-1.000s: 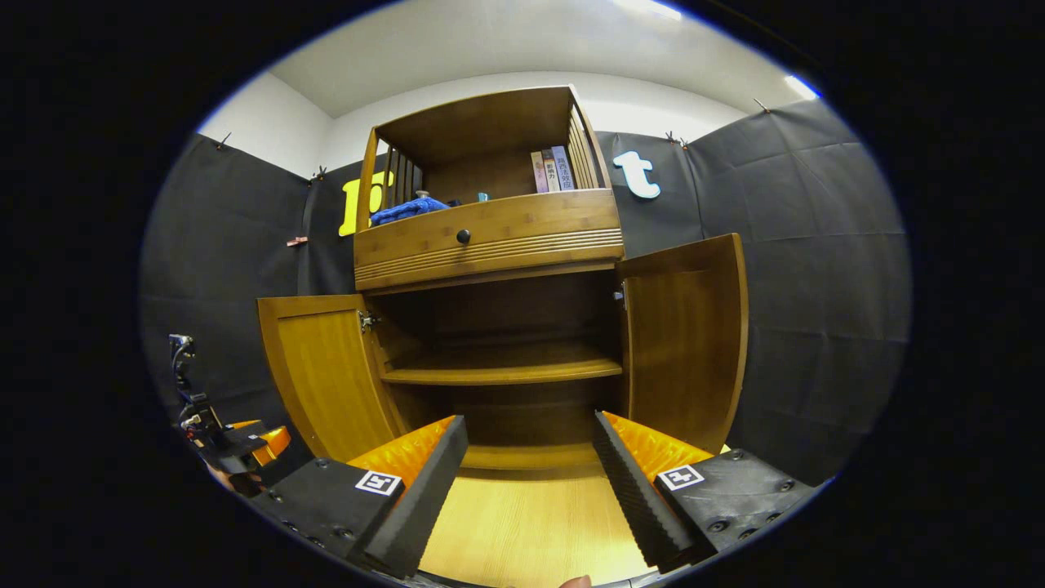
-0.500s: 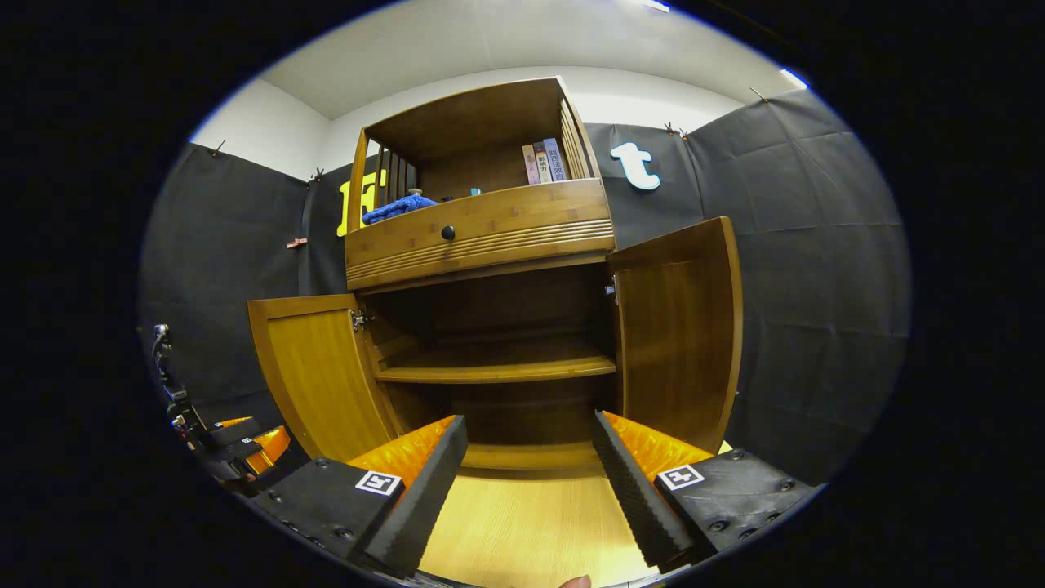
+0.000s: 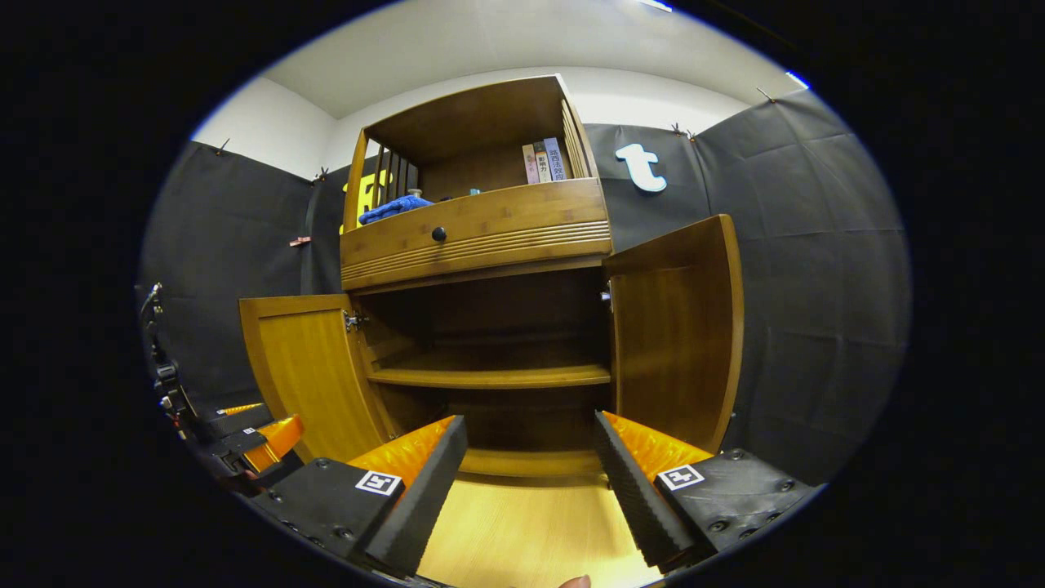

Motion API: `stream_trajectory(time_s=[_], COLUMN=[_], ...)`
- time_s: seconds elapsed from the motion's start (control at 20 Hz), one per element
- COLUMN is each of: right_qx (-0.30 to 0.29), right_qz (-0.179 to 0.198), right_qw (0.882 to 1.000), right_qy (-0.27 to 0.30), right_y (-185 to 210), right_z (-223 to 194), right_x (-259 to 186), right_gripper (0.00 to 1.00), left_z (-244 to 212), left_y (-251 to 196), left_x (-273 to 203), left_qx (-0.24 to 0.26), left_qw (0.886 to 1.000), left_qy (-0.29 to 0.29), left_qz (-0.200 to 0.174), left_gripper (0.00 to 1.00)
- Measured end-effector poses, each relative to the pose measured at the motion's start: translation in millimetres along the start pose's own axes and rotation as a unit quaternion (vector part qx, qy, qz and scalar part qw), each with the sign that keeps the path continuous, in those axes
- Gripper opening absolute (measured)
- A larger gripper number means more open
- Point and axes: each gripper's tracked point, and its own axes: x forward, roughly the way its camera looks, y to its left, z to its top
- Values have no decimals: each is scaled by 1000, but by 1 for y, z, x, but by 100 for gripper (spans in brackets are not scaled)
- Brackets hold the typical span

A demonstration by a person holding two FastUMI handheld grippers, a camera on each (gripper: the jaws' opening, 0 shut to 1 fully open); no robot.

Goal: Open the right door of the double-door shoe cabinet with the right hand, and open the left door with the left hand.

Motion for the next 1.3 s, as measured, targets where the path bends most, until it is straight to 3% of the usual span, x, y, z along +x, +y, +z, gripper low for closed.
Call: stream_trajectory(time_s=[0.55,0.8,1.3], right_qx=[-22,-17,-12], right_qz=[-13,-10,-5], right_qw=[1000,1000,1000], right_qy=[0,-6,1], right_y=[-26,-30,-36], right_z=[-9,-8,-14], right_x=[21,24,30], right_gripper=[98,98,98], left_z=[23,15,17], left_y=[-83,-108,-113], left_x=[39,47,47], left_qx=[12,2,-9], left_qw=[998,999,999], left_qy=[-47,-33,-30], left_qz=[-38,-43,-35], left_gripper=[99,99,99])
